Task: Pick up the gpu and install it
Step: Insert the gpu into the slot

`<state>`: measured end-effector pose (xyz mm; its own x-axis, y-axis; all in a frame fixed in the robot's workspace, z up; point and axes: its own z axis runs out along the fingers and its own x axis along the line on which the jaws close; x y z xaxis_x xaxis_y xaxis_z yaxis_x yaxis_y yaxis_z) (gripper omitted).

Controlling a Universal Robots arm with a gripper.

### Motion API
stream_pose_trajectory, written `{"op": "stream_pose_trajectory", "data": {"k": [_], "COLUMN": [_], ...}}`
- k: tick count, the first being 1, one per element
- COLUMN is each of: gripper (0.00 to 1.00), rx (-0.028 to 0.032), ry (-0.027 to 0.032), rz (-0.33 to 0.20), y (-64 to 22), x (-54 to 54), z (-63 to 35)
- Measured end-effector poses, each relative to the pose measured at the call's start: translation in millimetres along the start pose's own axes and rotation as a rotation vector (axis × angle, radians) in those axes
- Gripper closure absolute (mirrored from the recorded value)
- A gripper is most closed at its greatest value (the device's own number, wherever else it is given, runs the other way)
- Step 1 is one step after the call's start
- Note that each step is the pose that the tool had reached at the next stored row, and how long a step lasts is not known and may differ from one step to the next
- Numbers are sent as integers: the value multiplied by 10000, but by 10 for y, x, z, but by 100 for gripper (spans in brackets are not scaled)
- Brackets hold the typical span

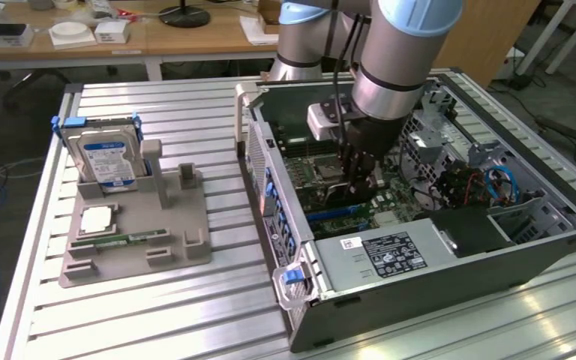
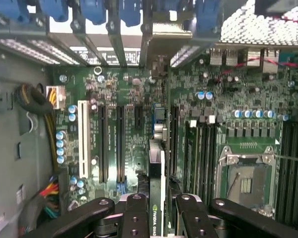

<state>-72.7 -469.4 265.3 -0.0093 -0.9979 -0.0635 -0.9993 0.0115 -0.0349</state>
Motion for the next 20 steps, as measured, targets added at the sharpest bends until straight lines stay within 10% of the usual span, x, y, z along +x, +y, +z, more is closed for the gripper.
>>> {"op": "stream_pose_trajectory", "data": {"k": [20], "gripper": [75], "rx": [-1], "ry": [2], "rz": [-2], "y": [32], "x": [24], "z": [30]}}
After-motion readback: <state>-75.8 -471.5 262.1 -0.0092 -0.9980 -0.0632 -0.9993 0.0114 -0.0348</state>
